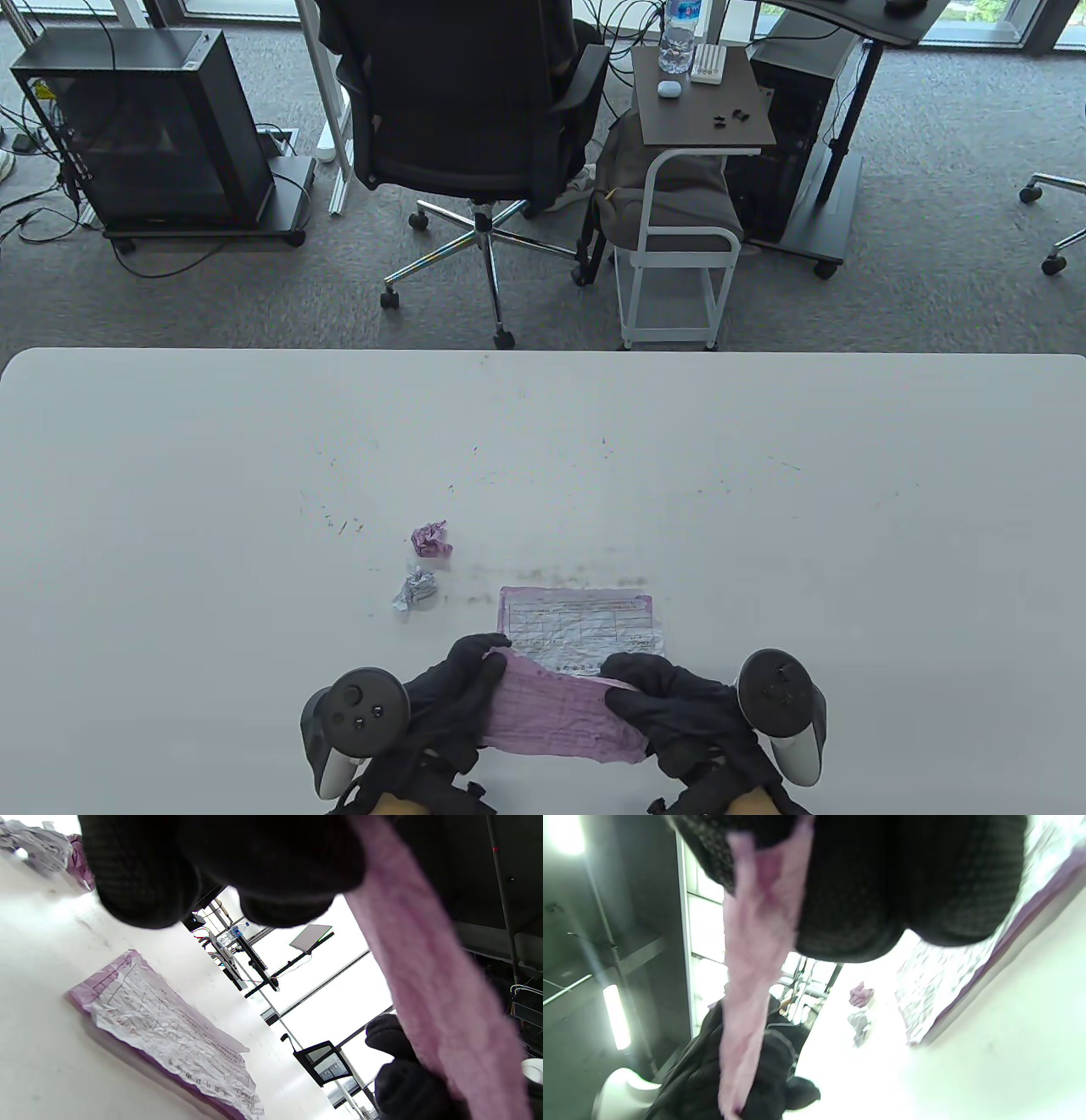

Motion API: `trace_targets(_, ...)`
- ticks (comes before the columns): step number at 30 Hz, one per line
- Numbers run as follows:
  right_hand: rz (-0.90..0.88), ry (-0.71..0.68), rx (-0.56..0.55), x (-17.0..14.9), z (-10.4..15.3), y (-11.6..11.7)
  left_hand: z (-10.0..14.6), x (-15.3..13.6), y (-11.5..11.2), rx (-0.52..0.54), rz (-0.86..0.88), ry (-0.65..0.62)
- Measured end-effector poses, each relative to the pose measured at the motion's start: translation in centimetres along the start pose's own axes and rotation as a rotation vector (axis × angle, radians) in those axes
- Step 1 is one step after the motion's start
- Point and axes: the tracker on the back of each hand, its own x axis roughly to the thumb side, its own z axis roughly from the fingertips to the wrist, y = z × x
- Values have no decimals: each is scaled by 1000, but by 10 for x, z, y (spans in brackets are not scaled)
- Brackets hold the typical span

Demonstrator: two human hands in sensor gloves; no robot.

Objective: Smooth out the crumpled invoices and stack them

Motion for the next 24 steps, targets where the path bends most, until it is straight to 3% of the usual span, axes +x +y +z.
trace_targets(5,121,129,-66,-8,2,-2,-1,-12,-13,-138,-27,120)
trace_targets(10,396,265,93,-19,0,8,-4,-21,-30,-409,-253,245)
trace_targets(14,577,339,149,-25,-3,17,-4,-20,-29,-435,-448,254)
trace_targets(16,605,361,172,-28,-3,20,-4,-18,-26,-400,-468,226)
trace_targets(18,611,379,176,-28,-4,22,-4,-15,-28,-431,-457,161)
trace_targets(21,642,387,188,-28,-4,24,-4,-8,-48,-655,-469,100)
trace_targets(24,671,392,206,-29,-3,25,-2,-4,-67,-804,-650,105)
